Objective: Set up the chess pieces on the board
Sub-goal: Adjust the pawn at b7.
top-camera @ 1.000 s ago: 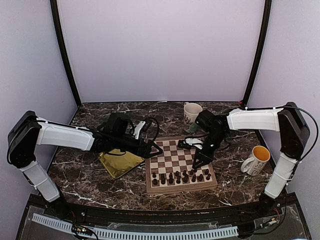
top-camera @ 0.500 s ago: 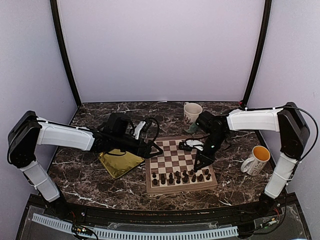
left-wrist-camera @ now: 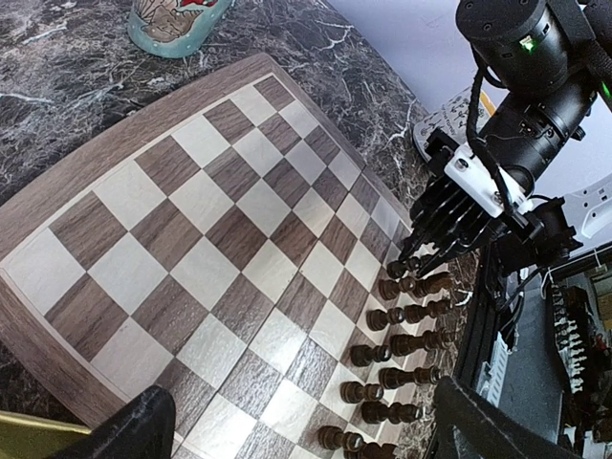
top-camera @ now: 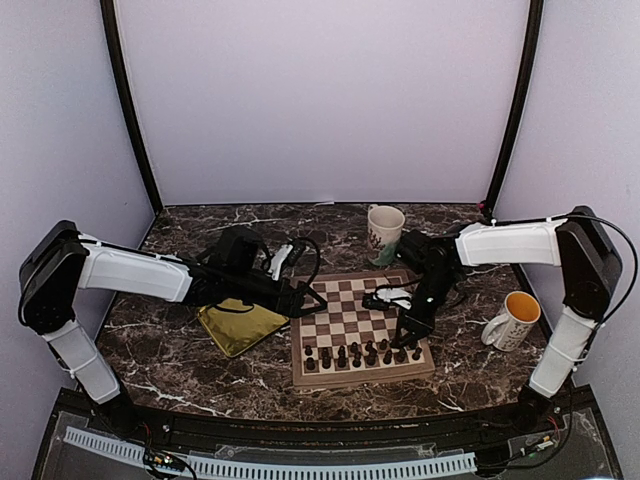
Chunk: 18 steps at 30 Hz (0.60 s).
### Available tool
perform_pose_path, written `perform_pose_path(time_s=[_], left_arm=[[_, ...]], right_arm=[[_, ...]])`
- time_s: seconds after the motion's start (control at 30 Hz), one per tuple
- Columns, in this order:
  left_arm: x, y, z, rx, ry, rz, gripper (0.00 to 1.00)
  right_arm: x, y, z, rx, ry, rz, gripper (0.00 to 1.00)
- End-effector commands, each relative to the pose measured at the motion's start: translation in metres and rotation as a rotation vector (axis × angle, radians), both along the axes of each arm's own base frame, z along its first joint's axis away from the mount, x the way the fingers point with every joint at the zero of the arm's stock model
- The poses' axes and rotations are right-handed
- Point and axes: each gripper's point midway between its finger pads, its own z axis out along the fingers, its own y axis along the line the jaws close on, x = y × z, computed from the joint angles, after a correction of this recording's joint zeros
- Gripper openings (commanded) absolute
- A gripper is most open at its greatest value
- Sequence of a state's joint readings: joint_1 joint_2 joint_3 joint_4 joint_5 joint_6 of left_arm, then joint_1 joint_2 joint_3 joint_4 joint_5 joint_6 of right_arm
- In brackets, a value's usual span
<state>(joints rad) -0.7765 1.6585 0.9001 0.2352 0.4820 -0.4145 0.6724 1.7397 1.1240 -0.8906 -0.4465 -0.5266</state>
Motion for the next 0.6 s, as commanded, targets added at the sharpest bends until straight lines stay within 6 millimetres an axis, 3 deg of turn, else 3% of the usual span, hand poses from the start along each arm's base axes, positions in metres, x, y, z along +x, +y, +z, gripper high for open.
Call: perform_pose_path(time_s=[0.0, 0.57], left_arm=[[-0.0010, -0.0048, 0.0041, -0.024, 0.000, -0.013, 0.97], [-0.0016, -0.0054, 0.0023, -0.026, 0.009, -0.015, 0.97]], right_arm=[[-0.0016, -0.0014, 0.0093, 0.013, -0.035, 0.011, 0.16], [-0.0004, -0.0068, 0.0088, -0.007, -0.065, 0.010, 0.15]])
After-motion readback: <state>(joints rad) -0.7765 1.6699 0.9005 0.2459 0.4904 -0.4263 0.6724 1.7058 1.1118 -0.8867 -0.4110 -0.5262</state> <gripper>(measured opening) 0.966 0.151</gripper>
